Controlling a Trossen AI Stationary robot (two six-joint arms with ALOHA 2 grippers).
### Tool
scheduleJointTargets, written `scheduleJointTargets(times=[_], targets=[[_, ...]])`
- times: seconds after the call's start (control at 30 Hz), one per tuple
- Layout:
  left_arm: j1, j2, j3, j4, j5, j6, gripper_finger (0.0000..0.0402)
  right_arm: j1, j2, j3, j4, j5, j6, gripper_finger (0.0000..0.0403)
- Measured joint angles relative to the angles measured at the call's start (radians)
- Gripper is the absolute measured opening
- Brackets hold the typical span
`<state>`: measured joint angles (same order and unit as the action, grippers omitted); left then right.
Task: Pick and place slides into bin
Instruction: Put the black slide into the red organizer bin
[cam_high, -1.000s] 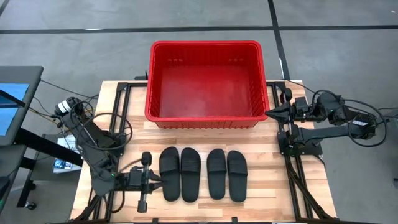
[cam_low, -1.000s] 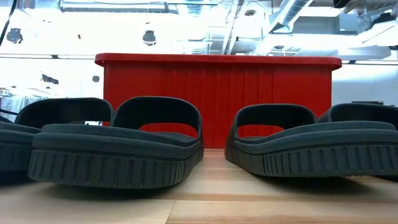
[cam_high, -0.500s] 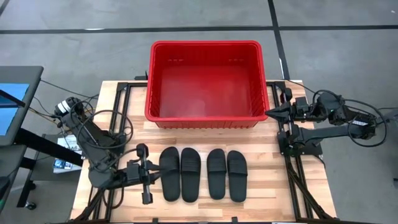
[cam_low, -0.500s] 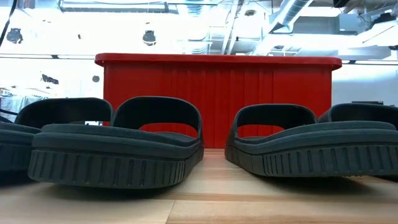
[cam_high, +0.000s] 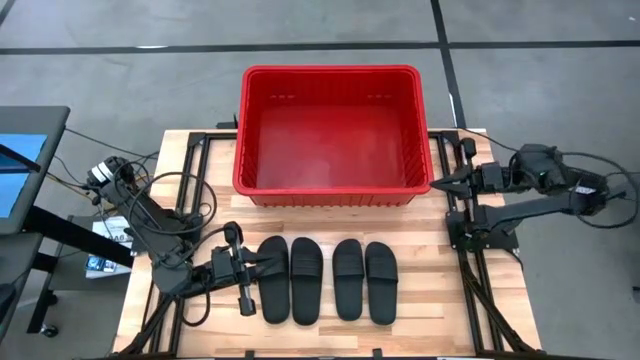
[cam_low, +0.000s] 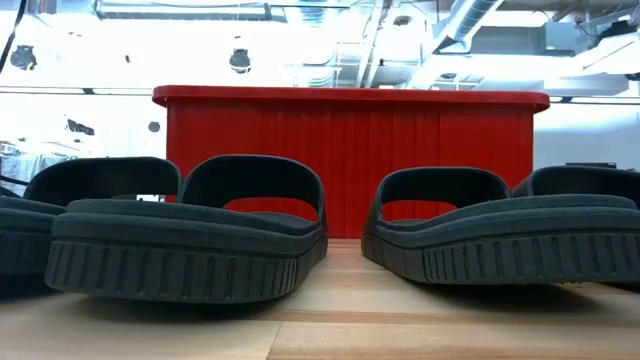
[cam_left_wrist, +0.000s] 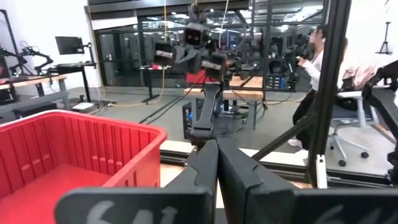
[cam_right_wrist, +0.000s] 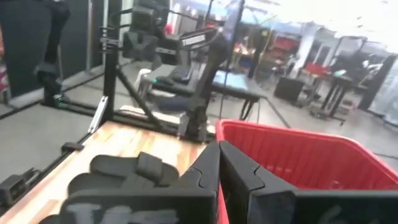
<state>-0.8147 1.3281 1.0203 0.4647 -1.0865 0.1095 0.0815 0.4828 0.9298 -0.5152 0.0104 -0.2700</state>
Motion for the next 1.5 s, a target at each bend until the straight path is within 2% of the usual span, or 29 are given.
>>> scheduleJointTargets(times=[0.13,0.3,0.43,0.53,0.7,0.8,0.93,1.07,1.23,1.33,1.5], targets=[[-0.002,-0.003,0.0,0.002,0.006,0.01,0.0,0.075,0.112,0.118,-0.125,0.07,0.042,0.0],[-0.021,-0.027,0.0,0.006,0.026,0.0,0.0,0.176,0.264,0.224,-0.318,0.092,0.129,0.0],[-0.04,-0.045,0.0,0.006,0.043,-0.013,0.0,0.253,0.352,0.27,-0.493,0.034,0.313,0.0],[-0.052,-0.054,0.0,-0.002,0.044,-0.014,0.0,0.295,0.416,0.272,-0.513,0.002,0.479,0.0],[-0.065,-0.055,0.0,-0.003,0.043,0.018,0.0,0.363,0.528,0.273,-0.491,-0.005,0.655,0.0],[-0.076,-0.055,0.0,-0.004,0.043,0.036,0.0,0.401,0.611,0.272,-0.455,0.006,0.664,0.0],[-0.088,-0.055,0.0,-0.004,0.043,0.029,0.0,0.43,0.732,0.272,-0.369,0.069,0.681,0.0],[-0.113,-0.055,0.0,-0.004,0.045,0.025,0.0,0.444,0.826,0.272,-0.296,0.07,0.698,0.0],[-0.143,-0.055,0.0,-0.008,0.056,-0.012,0.0,0.446,0.918,0.272,-0.301,0.066,0.791,0.0],[-0.162,-0.055,0.0,-0.013,0.09,-0.026,0.0,0.464,0.973,0.271,-0.277,0.015,0.799,0.0],[-0.188,-0.055,0.0,-0.013,0.11,-0.026,0.0,0.487,1.052,0.277,-0.073,-0.113,0.868,0.0011]])
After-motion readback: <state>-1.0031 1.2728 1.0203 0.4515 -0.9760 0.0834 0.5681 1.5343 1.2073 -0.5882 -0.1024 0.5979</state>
